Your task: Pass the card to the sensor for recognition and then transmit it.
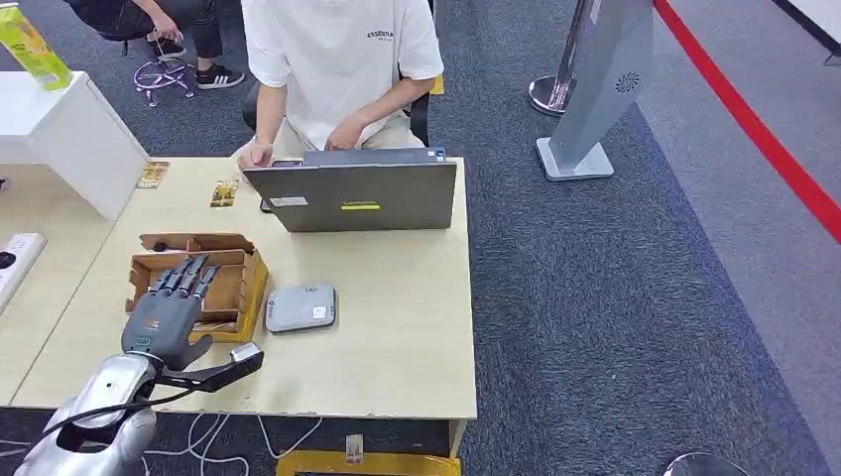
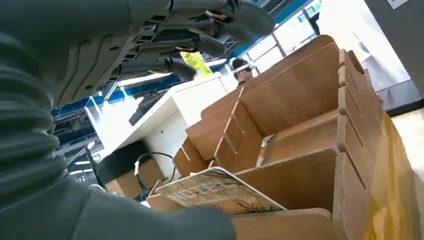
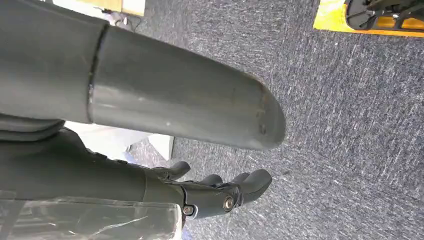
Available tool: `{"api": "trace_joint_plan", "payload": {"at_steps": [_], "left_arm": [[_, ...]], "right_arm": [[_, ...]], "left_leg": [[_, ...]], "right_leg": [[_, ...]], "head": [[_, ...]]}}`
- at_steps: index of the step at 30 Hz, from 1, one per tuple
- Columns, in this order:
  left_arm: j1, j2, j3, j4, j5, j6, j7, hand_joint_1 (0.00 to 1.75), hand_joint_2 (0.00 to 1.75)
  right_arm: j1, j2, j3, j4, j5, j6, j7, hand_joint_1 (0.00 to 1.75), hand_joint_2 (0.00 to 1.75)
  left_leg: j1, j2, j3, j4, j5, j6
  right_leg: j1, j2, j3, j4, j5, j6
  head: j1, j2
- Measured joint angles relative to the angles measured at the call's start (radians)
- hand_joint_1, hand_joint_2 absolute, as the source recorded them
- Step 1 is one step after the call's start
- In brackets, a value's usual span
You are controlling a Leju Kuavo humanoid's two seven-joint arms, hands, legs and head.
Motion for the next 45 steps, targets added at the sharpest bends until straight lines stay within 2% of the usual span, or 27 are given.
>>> {"api": "trace_joint_plan", "payload": {"at_steps": [19, 32, 38, 45], "left_arm": [[0.0, 0.01, 0.001, 0.0, 0.057, -0.047, -0.029, 1.75, 1.75], [0.002, 0.009, 0.001, -0.007, 0.061, 0.011, -0.042, 1.75, 1.75], [0.024, 0.018, 0.001, -0.132, 0.079, 0.044, -0.072, 1.75, 1.75], [0.063, 0.044, 0.001, -0.328, 0.119, 0.094, -0.117, 1.75, 1.75]], "right_arm": [[0.0, 0.0, 0.01, 0.0, 0.005, 0.004, 0.0, 0.0, 0.0], [0.0, 0.0, 0.02, 0.0, 0.018, 0.005, 0.003, 0.0, 0.0], [0.0, 0.0, 0.02, 0.0, 0.006, 0.004, 0.003, 0.0, 0.0], [0.0, 0.0, 0.02, 0.0, -0.005, 0.004, 0.006, 0.0, 0.0]], "left_leg": [[0.0, 0.0, 0.0, 0.0, 0.0, 0.0], [0.0, 0.0, 0.0, 0.0, 0.0, 0.0], [0.0, 0.0, 0.0, 0.0, 0.0, 0.0], [0.0, 0.0, 0.0, 0.0, 0.0, 0.0]], "right_leg": [[0.0, 0.0, 0.0, 0.0, 0.0, 0.0], [0.0, 0.0, 0.0, 0.0, 0.0, 0.0], [0.0, 0.0, 0.0, 0.0, 0.0, 0.0], [0.0, 0.0, 0.0, 0.0, 0.0, 0.0]], "head": [[0.0, 0.0], [0.0, 0.0], [0.0, 0.0], [0.0, 0.0]]}}
